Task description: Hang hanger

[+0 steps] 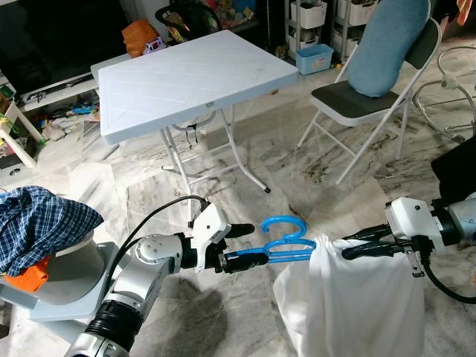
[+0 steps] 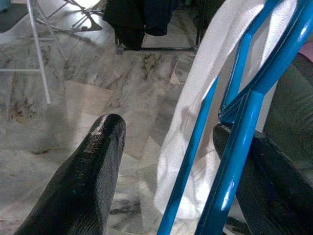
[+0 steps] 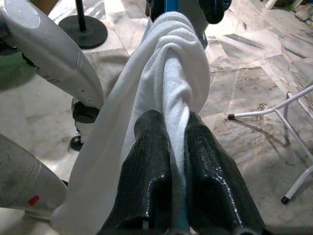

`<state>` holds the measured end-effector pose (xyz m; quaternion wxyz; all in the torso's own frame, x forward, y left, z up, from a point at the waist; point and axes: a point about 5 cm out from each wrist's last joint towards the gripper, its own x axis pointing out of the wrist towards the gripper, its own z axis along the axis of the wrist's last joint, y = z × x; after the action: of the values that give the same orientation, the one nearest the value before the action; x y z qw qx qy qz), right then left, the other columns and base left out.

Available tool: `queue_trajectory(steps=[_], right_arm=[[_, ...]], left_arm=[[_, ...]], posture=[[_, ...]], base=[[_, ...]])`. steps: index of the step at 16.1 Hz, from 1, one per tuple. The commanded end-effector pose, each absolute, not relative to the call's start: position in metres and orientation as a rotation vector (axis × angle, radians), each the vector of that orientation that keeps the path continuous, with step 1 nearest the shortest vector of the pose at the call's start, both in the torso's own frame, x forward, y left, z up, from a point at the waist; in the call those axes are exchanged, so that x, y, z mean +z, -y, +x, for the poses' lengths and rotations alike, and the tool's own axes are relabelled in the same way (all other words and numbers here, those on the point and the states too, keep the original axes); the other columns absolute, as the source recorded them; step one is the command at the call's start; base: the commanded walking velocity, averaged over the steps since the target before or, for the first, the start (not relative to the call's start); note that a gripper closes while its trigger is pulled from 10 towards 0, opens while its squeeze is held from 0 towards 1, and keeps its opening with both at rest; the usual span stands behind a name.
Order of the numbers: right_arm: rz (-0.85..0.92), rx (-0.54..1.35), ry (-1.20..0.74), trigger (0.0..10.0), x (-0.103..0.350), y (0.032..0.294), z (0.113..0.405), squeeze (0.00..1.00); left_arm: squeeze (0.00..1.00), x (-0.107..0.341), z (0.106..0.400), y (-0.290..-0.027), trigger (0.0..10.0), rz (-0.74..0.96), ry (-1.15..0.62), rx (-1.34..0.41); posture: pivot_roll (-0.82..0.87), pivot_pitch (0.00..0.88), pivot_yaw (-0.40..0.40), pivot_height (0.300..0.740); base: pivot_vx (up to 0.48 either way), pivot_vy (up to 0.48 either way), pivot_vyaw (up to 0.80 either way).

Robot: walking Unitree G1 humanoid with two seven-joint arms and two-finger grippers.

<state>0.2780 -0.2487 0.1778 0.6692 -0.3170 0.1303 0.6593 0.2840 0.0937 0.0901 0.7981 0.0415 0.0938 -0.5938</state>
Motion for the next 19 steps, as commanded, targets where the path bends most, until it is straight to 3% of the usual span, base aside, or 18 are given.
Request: queue_trajectory(steps=[1, 14, 17, 18, 19], right_arm=[[-0.739, 1.52, -0.233, 10.0, 0.183, 0.237, 0.28, 0.0], [-0.747, 1.433, -0.169, 10.0, 0.178, 0.228, 0.302, 0.0], [-0.758, 1.427, -0.165, 10.0, 0.179, 0.228, 0.305, 0.0], [-0.766, 1.422, -0.159, 10.0, 0.182, 0.229, 0.307, 0.0], [-0.769, 1.419, -0.157, 10.0, 0.183, 0.229, 0.308, 0.0]], left_arm=[[0.0, 0.104, 0.288, -0.089, 0.0, 0.094, -0.142, -1.299], [0.0, 0.108, 0.273, -0.078, 0.0, 0.062, -0.162, -1.445], [0.0, 0.1, 0.269, -0.081, 0.0, 0.123, -0.198, -1.459], [0.0, 0.095, 0.27, -0.087, 3.8, 0.179, -0.22, -1.445], [0.0, 0.094, 0.275, -0.091, 10.0, 0.183, -0.219, -1.399]], posture=[[-0.16, 0.0, 0.181, 0.74], [-0.15, 0.0, 0.18, 0.74], [-0.15, 0.0, 0.18, 0.74], [-0.15, 0.0, 0.18, 0.74], [-0.15, 0.0, 0.18, 0.74]], base=[[0.0, 0.0, 0.0], [0.0, 0.0, 0.0], [0.0, 0.0, 0.0], [0.0, 0.0, 0.0], [0.0, 0.0, 0.0]])
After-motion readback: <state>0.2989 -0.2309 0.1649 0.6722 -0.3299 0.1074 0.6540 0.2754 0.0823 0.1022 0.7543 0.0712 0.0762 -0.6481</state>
